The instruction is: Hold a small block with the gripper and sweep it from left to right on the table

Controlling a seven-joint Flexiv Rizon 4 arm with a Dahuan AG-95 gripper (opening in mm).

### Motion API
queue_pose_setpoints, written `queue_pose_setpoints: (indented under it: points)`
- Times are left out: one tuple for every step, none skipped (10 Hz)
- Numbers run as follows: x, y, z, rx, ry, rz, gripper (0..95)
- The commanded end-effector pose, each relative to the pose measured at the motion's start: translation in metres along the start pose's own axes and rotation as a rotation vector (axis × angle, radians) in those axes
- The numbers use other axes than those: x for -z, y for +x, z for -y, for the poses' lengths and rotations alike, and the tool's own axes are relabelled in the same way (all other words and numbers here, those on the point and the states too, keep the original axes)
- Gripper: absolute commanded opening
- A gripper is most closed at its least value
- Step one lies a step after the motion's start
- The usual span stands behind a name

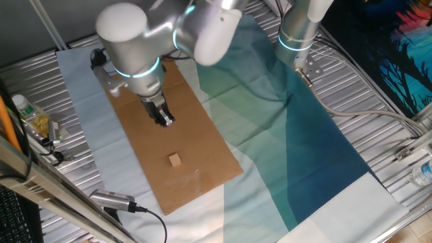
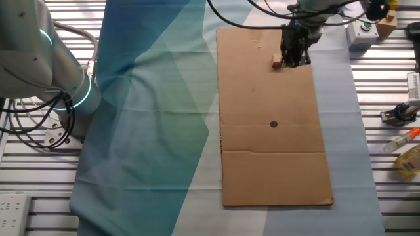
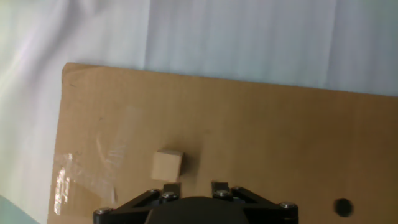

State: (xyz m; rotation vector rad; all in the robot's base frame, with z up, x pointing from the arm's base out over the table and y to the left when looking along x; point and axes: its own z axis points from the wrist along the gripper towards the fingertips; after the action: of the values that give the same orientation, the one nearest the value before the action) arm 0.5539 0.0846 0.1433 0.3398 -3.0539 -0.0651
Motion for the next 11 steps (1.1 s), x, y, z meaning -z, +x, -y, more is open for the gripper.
queue_pose_setpoints:
  points:
    - [0.013, 0.009, 0.012, 0.021, 0.002, -0.027, 0.0]
    - [0.017, 0.012, 0.017, 0.029, 0.005, -0.034, 0.0]
    - [0.023, 0.017, 0.025, 0.033, 0.004, -0.040, 0.0]
    - [0.024, 0.018, 0.027, 0.033, 0.003, -0.044, 0.0]
    - [0.026, 0.020, 0.030, 0.028, 0.003, -0.049, 0.0]
    - [0.028, 0.022, 0.032, 0.029, -0.001, -0.044, 0.0]
    - [0.032, 0.025, 0.035, 0.035, 0.004, -0.052, 0.0]
    - [0.033, 0.027, 0.037, 0.037, 0.008, -0.067, 0.0]
    - [0.033, 0.027, 0.038, 0.037, 0.013, -0.072, 0.0]
    - [0.036, 0.031, 0.041, 0.047, 0.014, -0.100, 0.0]
    - [0.040, 0.035, 0.045, 0.053, 0.013, -0.120, 0.0]
